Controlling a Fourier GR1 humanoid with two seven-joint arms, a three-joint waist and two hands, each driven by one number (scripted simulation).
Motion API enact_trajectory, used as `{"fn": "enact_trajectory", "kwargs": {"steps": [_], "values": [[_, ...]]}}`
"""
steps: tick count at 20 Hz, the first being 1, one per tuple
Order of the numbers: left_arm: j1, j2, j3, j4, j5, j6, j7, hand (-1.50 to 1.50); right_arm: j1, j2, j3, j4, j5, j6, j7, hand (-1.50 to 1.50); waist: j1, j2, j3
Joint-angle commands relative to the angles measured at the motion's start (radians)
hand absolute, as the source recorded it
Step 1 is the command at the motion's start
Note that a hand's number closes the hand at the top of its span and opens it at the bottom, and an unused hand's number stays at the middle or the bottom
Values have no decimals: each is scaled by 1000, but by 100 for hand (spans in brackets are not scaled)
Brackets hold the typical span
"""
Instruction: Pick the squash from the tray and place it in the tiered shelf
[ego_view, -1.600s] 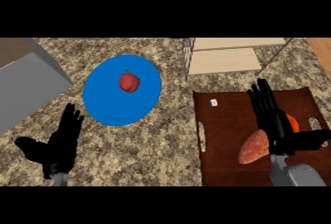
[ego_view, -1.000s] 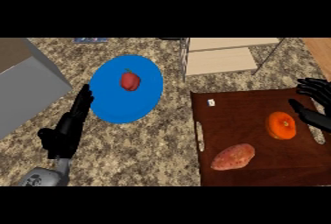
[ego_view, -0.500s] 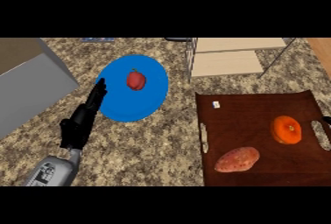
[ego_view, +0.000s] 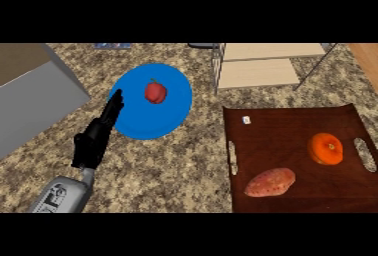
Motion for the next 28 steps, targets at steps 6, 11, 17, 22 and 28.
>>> {"fn": "enact_trajectory", "kwargs": {"steps": [6,11,17,22,28], "values": [[1,-8,6,-39,-16,0,41,0,-13,-171,140,-233,159,86,232,-150,2,-4,-2],[23,-5,13,-40,-16,-16,30,0,-29,-275,173,-423,217,110,410,-150,-3,-7,-2],[68,-30,37,-33,-43,-38,-13,0,104,-206,134,-604,266,72,538,-150,-6,-3,0],[11,-39,72,-30,-67,-49,39,0,182,-107,105,-772,308,13,645,-150,-9,-3,0],[40,-69,90,-24,-111,-78,18,0,217,-88,-8,-788,376,112,645,-150,-6,-1,0]]}}
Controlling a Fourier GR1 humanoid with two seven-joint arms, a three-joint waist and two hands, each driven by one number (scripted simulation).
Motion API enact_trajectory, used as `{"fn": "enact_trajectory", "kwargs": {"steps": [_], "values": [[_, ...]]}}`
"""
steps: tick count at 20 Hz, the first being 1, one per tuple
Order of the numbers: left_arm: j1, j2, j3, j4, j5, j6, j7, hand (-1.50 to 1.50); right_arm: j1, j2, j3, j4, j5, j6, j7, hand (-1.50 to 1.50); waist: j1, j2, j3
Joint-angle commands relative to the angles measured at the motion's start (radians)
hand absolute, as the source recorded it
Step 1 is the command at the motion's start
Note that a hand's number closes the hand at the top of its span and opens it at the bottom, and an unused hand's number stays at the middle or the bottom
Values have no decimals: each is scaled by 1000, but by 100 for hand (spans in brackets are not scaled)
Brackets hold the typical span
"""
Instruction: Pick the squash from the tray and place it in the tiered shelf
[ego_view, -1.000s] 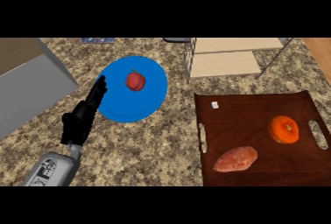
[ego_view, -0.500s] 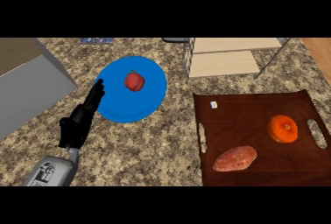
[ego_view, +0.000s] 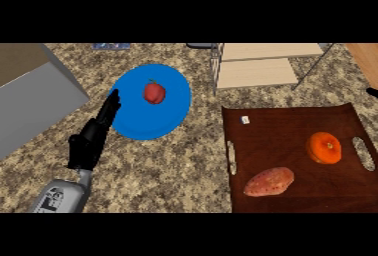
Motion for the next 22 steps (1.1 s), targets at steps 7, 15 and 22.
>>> {"fn": "enact_trajectory", "kwargs": {"steps": [7,15,22], "values": [[-19,-86,26,16,-61,-19,16,0,-17,163,-61,-38,138,64,80,-150,6,2,0],[-23,-67,96,104,-83,-84,-66,0,61,296,-48,-103,284,58,77,-150,3,2,0],[5,-92,119,69,-109,-101,-62,0,34,361,-68,-72,366,119,75,-150,4,2,0]]}}
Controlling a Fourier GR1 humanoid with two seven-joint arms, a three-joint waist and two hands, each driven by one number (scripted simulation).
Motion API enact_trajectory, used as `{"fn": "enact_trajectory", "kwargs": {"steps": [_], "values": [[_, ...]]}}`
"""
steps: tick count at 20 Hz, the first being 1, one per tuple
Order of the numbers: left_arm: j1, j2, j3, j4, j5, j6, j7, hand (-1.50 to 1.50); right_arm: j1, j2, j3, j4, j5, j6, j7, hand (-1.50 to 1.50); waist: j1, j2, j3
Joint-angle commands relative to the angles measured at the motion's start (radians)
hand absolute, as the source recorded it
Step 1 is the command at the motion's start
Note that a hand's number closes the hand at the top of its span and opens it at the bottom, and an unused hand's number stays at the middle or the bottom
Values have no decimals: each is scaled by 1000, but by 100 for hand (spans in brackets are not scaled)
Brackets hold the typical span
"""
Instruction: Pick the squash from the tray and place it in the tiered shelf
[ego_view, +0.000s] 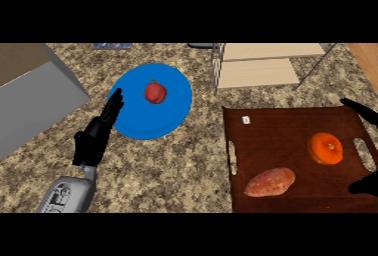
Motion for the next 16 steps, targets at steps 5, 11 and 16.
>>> {"fn": "enact_trajectory", "kwargs": {"steps": [5,11,16], "values": [[35,-42,7,-22,-43,-19,-8,0,-2,60,-33,42,129,48,-73,-150,1,0,0],[23,-27,54,23,-45,-50,-47,0,36,136,2,-39,201,56,-3,-150,-2,0,0],[32,-80,-1,-83,-93,-25,73,0,-39,136,-18,122,275,53,-99,-150,1,0,0]]}}
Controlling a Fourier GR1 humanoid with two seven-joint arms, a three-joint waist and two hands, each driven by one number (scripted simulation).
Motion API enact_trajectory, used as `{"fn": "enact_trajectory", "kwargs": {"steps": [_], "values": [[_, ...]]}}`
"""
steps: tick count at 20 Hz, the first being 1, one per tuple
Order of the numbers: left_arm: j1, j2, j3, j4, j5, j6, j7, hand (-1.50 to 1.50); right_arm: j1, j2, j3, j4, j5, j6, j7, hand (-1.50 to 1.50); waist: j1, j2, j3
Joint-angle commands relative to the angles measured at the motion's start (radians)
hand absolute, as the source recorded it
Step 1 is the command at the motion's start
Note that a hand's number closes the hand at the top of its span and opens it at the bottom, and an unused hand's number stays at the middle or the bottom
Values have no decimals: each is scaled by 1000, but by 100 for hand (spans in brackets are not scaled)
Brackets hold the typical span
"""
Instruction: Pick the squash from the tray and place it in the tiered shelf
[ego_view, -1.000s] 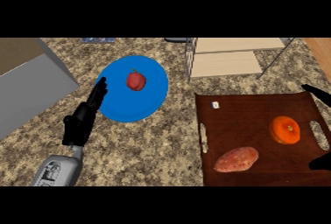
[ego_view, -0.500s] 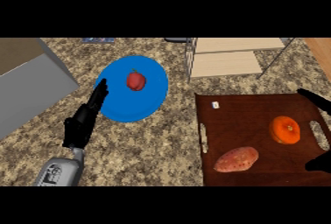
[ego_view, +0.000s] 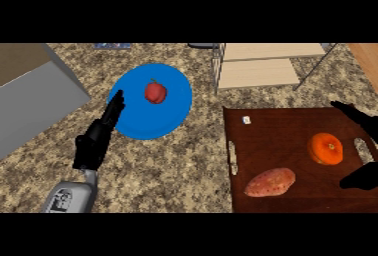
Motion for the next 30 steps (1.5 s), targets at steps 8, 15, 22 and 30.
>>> {"fn": "enact_trajectory", "kwargs": {"steps": [8,15,22,30], "values": [[-43,-11,52,48,-9,-38,-3,0,-69,62,1,200,149,-54,-120,-150,0,1,0],[44,-59,7,-22,-48,-16,-22,0,9,113,5,128,174,-51,-137,-150,-2,-1,0],[28,-45,49,-13,-39,-41,-13,0,-37,130,28,226,257,-82,-187,150,0,0,0],[8,-19,76,16,-25,-81,-35,0,-5,44,9,316,335,-188,-403,150,0,1,0]]}}
